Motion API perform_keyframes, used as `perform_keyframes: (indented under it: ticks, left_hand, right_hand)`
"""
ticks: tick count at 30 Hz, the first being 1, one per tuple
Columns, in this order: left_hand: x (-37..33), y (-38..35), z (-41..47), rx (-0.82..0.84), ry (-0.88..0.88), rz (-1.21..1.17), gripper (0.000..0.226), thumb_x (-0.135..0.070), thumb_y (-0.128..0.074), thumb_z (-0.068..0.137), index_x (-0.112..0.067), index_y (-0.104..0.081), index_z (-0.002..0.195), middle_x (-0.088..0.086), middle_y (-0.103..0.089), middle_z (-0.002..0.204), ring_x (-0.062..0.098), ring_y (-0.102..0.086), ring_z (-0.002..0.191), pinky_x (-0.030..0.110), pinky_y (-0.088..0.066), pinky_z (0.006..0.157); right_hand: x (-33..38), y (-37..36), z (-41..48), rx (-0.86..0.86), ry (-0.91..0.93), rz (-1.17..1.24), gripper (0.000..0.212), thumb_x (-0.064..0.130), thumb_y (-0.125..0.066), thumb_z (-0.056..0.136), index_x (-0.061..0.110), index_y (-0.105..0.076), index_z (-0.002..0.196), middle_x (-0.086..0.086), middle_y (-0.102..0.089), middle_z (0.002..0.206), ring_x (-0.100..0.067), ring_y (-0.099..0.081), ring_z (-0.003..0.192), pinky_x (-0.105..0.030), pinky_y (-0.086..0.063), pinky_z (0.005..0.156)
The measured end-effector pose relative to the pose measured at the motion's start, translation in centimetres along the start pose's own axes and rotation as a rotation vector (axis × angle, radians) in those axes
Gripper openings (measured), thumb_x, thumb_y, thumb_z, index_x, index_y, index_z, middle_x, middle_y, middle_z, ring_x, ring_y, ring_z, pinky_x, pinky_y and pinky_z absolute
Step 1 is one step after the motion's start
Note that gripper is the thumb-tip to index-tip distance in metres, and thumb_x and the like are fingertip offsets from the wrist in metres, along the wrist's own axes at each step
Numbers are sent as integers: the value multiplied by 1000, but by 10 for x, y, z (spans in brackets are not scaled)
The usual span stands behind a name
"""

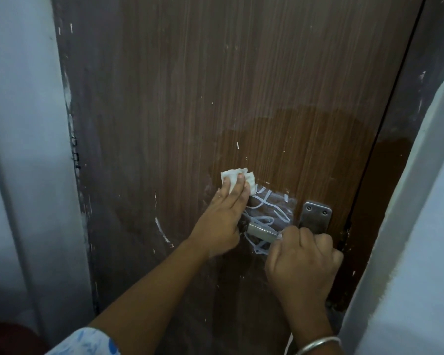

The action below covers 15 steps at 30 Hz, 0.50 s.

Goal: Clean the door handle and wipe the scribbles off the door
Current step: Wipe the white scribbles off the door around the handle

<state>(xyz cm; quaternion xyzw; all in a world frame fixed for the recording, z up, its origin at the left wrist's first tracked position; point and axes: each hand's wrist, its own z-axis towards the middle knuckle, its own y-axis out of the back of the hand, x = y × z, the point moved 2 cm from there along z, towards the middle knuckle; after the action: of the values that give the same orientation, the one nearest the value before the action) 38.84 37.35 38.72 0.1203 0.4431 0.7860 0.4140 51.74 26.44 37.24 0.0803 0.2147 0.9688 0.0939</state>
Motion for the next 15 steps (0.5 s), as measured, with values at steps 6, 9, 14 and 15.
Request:
perform_keyframes:
  ticks: [6,9,14,15]
  left_hand:
    - [-14,-9,4,-69,63,-121,92,-11,-51,83,-28,19,140,-15,35,146,13,37,134,35,17,111]
    - [-14,-14,3,-28,44,63,101,-15,-55,81,-25,27,138,-11,43,142,15,44,131,35,21,109]
    - [-12,-16,-2,38,-69,308,107,-23,-55,80,-25,38,133,-5,44,143,19,41,133,34,28,106]
    - [-11,-16,-2,35,-78,346,107,-25,-54,81,-23,39,133,-3,43,143,21,40,134,35,28,107]
  right_hand:
    - [-2,-1,0,-1,7,-6,21,28,-37,81,15,-50,70,-6,-47,64,-24,-40,64,-34,-25,62]
    - [-1,-2,0,-12,17,-5,22,28,-38,81,14,-51,71,-6,-48,65,-24,-41,64,-34,-26,63]
    - [0,-2,-2,-13,-2,-11,23,28,-36,83,14,-50,72,-7,-47,65,-24,-40,64,-34,-25,63]
    - [-1,-1,-2,-10,-4,-12,22,28,-36,83,15,-50,72,-7,-47,65,-24,-40,64,-34,-25,63]
